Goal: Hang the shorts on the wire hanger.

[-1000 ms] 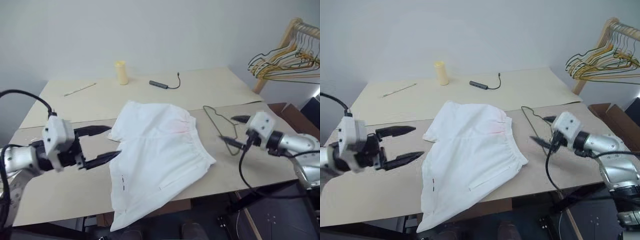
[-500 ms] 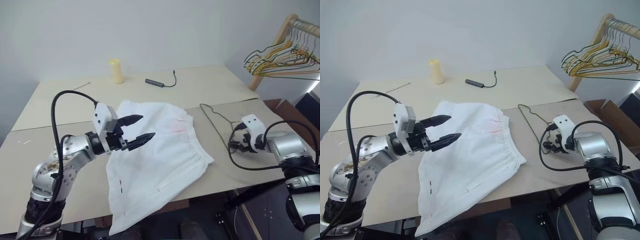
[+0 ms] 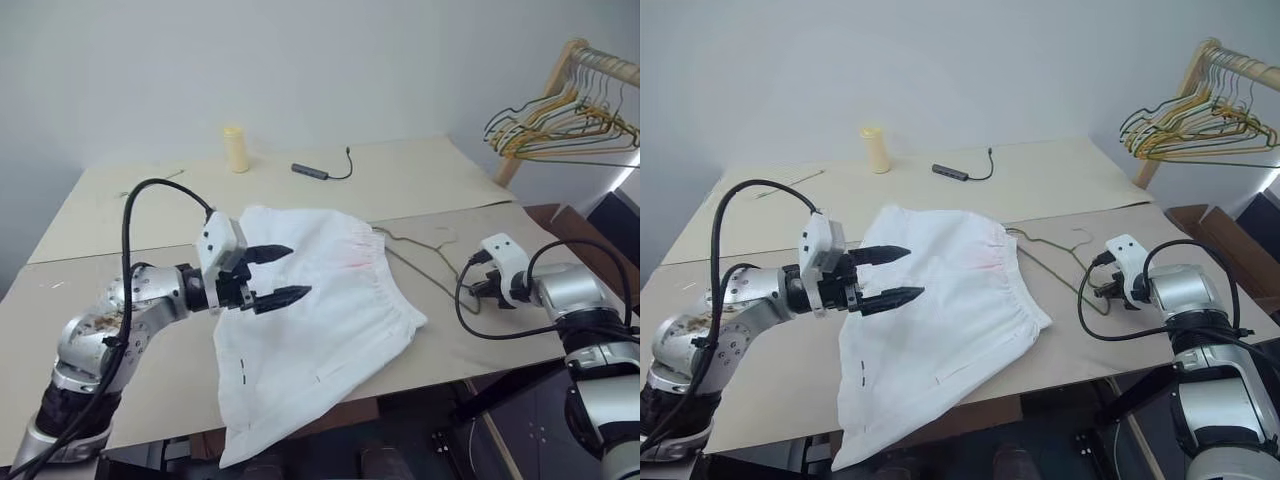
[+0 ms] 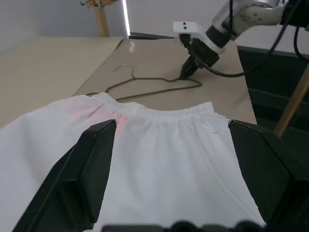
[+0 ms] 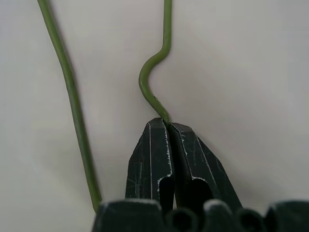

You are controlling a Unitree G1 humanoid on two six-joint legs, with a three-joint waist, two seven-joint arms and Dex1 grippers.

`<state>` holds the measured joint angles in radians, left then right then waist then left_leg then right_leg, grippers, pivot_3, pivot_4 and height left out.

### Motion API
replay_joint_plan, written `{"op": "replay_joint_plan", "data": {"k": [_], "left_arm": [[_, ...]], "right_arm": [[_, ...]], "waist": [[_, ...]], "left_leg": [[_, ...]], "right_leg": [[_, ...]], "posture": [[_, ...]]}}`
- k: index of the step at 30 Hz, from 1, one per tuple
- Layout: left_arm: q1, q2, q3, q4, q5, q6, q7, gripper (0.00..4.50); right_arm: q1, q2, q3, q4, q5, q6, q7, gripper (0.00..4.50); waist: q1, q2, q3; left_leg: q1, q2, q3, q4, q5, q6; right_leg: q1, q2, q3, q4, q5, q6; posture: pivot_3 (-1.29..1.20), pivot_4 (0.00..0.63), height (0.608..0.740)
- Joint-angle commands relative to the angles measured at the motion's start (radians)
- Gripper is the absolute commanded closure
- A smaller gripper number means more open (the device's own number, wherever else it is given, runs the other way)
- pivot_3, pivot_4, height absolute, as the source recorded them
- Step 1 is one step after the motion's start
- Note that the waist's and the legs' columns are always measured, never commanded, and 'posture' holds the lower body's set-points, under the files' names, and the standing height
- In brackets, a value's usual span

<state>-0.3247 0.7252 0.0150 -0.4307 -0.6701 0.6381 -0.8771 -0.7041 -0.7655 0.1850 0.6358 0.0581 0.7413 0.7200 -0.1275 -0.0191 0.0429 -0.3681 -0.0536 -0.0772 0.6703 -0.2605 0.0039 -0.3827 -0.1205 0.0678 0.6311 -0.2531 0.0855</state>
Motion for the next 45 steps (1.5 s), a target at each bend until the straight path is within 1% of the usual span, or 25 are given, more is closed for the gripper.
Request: {"op": "replay_joint_plan", "data": {"k": [1, 2, 4, 6, 10, 11, 14, 16, 19, 21, 24, 29, 34, 37, 45], "left_arm": [[-0.053, -0.032, 0.039, 0.007, -0.041, 0.006, 0.015, 0.49], [-0.058, -0.038, 0.041, 0.007, -0.044, 0.008, 0.017, 0.49], [-0.075, -0.045, 0.044, 0.013, -0.063, 0.014, 0.006, 0.49], [-0.099, -0.052, 0.045, 0.015, -0.079, 0.022, -0.001, 0.49], [-0.138, -0.039, 0.047, 0.031, -0.119, 0.087, -0.005, 0.49], [-0.139, -0.037, 0.048, 0.034, -0.120, 0.085, -0.014, 0.49], [-0.152, -0.032, 0.052, 0.057, -0.116, 0.093, -0.020, 0.49], [-0.161, -0.033, 0.056, 0.070, -0.117, 0.099, -0.018, 0.49], [-0.186, -0.034, 0.066, 0.090, -0.137, 0.136, -0.002, 0.49], [-0.204, -0.035, 0.071, 0.106, -0.146, 0.153, 0.004, 0.49], [-0.224, -0.035, 0.075, 0.127, -0.141, 0.162, 0.005, 0.49], [-0.272, -0.034, 0.074, 0.176, -0.128, 0.176, 0.000, 0.49], [-0.295, -0.027, 0.050, 0.194, -0.122, 0.187, -0.030, 0.49], [-0.302, -0.013, 0.034, 0.204, -0.118, 0.187, -0.073, 0.49], [-0.321, 0.018, -0.003, 0.239, -0.098, 0.205, -0.148, 0.49]], "right_arm": [[0.004, -0.029, -0.033, -0.035, -0.021, -0.059, 0.010, 4.46], [0.008, -0.036, -0.039, -0.046, -0.021, -0.058, 0.013, 4.46], [0.064, -0.071, -0.093, -0.143, 0.004, -0.131, 0.030, 4.46], [0.161, -0.116, -0.168, -0.269, 0.022, -0.296, 0.041, 4.46], [0.290, -0.159, -0.279, -0.403, 0.034, -0.484, 0.039, 4.46], [0.308, -0.163, -0.295, -0.420, 0.031, -0.510, 0.037, 4.46], [0.368, -0.189, -0.351, -0.440, -0.020, -0.679, -0.017, 4.46], [0.376, -0.182, -0.388, -0.443, -0.029, -0.743, -0.067, 4.46], [0.382, -0.171, -0.436, -0.430, -0.047, -0.920, -0.136, 4.46], [0.402, -0.191, -0.455, -0.435, -0.048, -1.053, -0.123, 4.46], [0.416, -0.213, -0.475, -0.436, -0.028, -1.184, -0.091, 4.46], [0.476, -0.238, -0.485, -0.519, 0.077, -1.255, 0.031, 4.46], [0.467, -0.216, -0.452, -0.605, 0.134, -1.304, 0.091, 4.46], [0.452, -0.212, -0.434, -0.646, 0.165, -1.297, 0.118, 4.46], [0.393, -0.203, -0.408, -0.718, 0.238, -1.243, 0.171, 4.46]], "waist": [[0.002, 0.000, 0.000], [0.001, 0.000, 0.000], [0.001, 0.000, 0.000], [0.004, 0.001, 0.000], [-0.011, 0.001, 0.000], [-0.020, 0.001, -0.001], [-0.040, 0.001, -0.001], [-0.057, 0.002, -0.001], [-0.079, 0.002, -0.001], [-0.089, 0.002, -0.001], [-0.105, 0.002, -0.001], [-0.115, 0.002, -0.001], [-0.131, 0.002, -0.001], [-0.139, 0.002, -0.001], [-0.137, 0.002, -0.001]], "left_leg": [[0.000, 0.000, 0.000, 0.000, 0.000, 0.000], [0.000, 0.000, 0.000, 0.001, 0.000, 0.000], [-0.001, 0.000, 0.000, 0.001, 0.000, 0.000], [-0.003, 0.000, 0.000, 0.000, 0.000, 0.000], [-0.005, -0.001, 0.000, 0.001, -0.001, 0.001], [-0.004, -0.001, 0.001, 0.001, -0.001, 0.001], [-0.001, 0.000, 0.001, 0.001, -0.001, 0.001], [-0.001, 0.000, 0.001, 0.001, -0.001, 0.001], [-0.001, 0.000, 0.001, 0.003, -0.001, 0.001], [-0.001, 0.000, 0.001, 0.004, -0.001, 0.002], [-0.001, 0.000, 0.000, 0.005, -0.002, 0.003], [0.002, 0.000, 0.000, 0.006, -0.003, 0.005], [0.011, 0.000, 0.000, 0.006, -0.004, 0.006], [0.014, 0.001, 0.000, 0.006, -0.005, 0.007], [0.014, 0.001, 0.000, 0.006, -0.006, 0.008]], "right_leg": [[0.000, 0.000, 0.000, 0.000, 0.000, 0.000], [0.000, 0.000, 0.000, 0.000, 0.000, 0.000], [-0.001, 0.000, 0.000, 0.000, 0.000, 0.000], [-0.003, 0.000, 0.000, 0.000, 0.000, 0.000], [-0.005, -0.001, 0.000, 0.000, 0.000, 0.001], [-0.004, -0.001, 0.001, 0.000, 0.000, 0.001], [-0.001, -0.001, 0.001, 0.001, 0.000, 0.001], [0.000, -0.001, 0.001, 0.001, 0.000, 0.002], [0.000, -0.001, 0.001, 0.001, 0.001, 0.002], [0.001, -0.001, 0.001, 0.001, 0.001, 0.002], [0.002, -0.001, 0.001, 0.001, 0.001, 0.003], [0.008, -0.001, 0.001, -0.001, 0.001, 0.004], [0.017, -0.002, 0.001, -0.002, -0.001, 0.006], [0.021, -0.002, 0.001, -0.002, -0.001, 0.007], [0.021, -0.003, 0.001, -0.003, -0.002, 0.007]], "posture": [[-0.14, 0.000, 0.740], [-0.15, 0.000, 0.740], [-0.16, 0.000, 0.740], [-0.18, 0.000, 0.740], [-0.19, 0.000, 0.740], [-0.20, 0.000, 0.740], [-0.22, 0.000, 0.740], [-0.23, 0.000, 0.740], [-0.24, 0.000, 0.740], [-0.24, 0.000, 0.740], [-0.25, 0.000, 0.740], [-0.26, 0.000, 0.740], [-0.27, 0.000, 0.740], [-0.27, 0.000, 0.740], [-0.28, 0.000, 0.740]]}}
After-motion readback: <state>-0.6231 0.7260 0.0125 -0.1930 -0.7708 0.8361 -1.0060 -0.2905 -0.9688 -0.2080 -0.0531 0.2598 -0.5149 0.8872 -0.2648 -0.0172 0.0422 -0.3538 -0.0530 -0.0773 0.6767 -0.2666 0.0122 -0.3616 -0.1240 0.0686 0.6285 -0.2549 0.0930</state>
